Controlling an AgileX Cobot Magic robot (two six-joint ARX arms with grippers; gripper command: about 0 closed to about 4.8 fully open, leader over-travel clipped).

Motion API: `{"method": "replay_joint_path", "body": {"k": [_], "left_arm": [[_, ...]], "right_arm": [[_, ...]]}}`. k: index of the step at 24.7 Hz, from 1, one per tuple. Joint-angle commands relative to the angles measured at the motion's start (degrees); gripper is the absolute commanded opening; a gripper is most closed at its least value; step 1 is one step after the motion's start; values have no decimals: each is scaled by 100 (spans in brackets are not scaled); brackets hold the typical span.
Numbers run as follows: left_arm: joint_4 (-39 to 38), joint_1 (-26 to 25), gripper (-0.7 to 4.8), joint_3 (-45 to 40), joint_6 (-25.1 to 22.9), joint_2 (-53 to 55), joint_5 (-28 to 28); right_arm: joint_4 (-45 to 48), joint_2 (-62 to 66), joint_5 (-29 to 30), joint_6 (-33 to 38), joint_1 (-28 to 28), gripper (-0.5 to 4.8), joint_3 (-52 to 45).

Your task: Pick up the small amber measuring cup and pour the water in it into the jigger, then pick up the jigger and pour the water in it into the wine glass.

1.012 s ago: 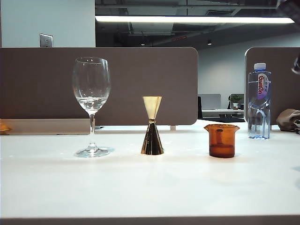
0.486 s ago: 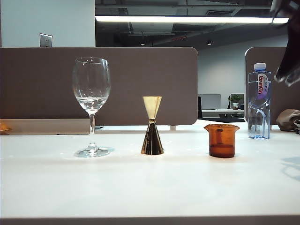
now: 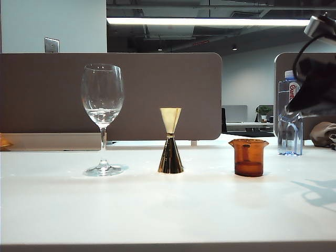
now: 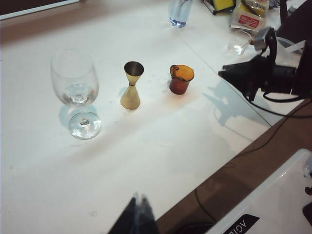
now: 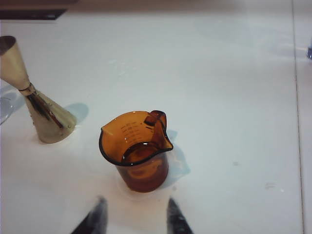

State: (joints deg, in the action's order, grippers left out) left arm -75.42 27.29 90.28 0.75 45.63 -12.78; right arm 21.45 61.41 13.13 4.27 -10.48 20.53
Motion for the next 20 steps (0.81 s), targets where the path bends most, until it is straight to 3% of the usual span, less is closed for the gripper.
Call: {"method": "replay_joint_path", "body": {"k": [1, 10, 14, 20], "left_arm": [[94, -4, -2, 11, -28, 0, -7], [94, -4, -2, 11, -28, 0, -7], [94, -4, -2, 11, -28, 0, -7], [94, -4, -2, 11, -28, 0, -7]], "right_arm": [[1287, 476, -313, -13, -269, 170, -291], [2378, 1899, -313, -173, -439, 292, -284], [2752, 2310, -295, -173, -439, 383, -278], [3261, 3014, -275, -170, -439, 395, -166]]}}
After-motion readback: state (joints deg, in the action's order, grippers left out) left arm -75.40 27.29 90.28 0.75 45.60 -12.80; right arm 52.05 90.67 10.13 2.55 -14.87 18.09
